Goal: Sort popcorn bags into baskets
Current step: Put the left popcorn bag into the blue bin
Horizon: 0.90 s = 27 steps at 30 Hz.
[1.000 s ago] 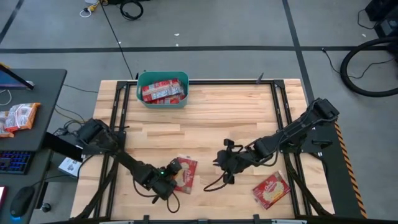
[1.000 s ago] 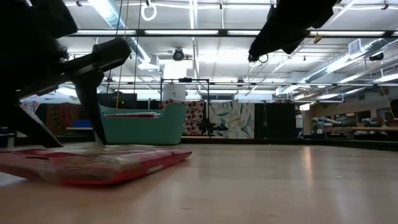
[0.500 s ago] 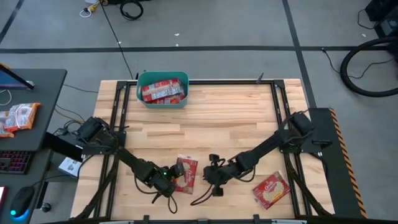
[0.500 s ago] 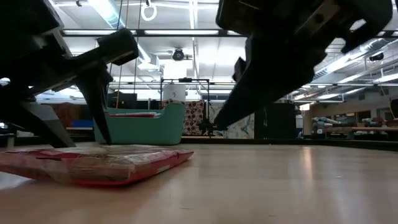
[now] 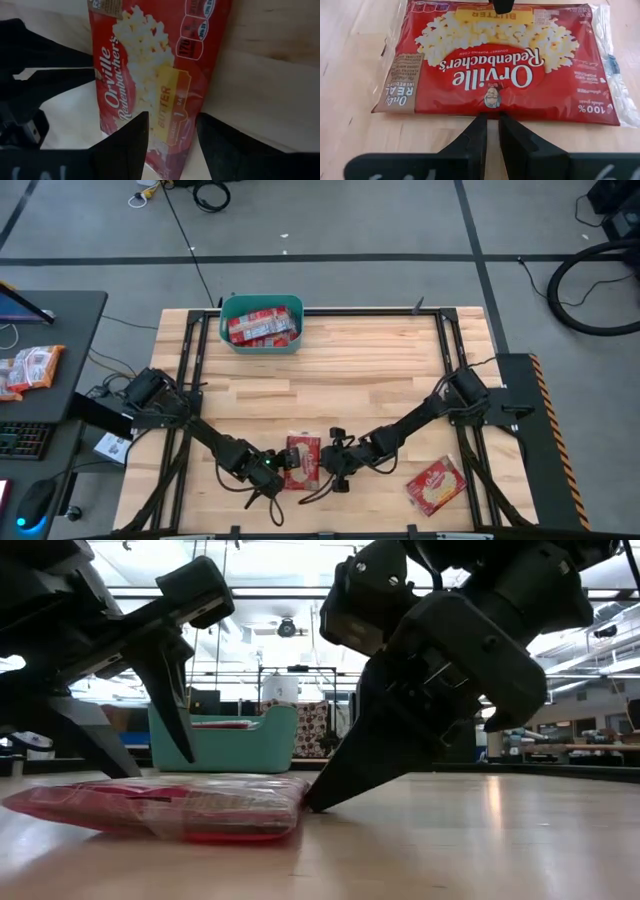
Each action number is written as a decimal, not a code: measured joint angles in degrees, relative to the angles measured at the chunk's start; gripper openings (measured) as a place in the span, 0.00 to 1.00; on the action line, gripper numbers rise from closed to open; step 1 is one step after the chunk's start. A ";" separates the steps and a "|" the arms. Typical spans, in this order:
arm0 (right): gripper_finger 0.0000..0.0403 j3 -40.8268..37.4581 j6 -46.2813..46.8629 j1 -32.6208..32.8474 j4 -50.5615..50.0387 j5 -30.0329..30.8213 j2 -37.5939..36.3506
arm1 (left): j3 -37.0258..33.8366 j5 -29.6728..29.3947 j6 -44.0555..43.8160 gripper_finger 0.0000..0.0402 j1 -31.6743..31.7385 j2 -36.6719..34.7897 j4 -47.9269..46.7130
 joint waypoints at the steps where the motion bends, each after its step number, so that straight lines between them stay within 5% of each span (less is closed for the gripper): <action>1: 0.13 0.00 0.02 0.04 0.04 -0.03 0.02 | 0.00 0.24 -0.04 0.43 0.00 0.00 -0.21; 27: 0.13 -0.09 -2.36 -1.14 6.83 -0.55 2.04 | -2.14 -2.86 3.08 0.43 -0.83 -0.81 12.53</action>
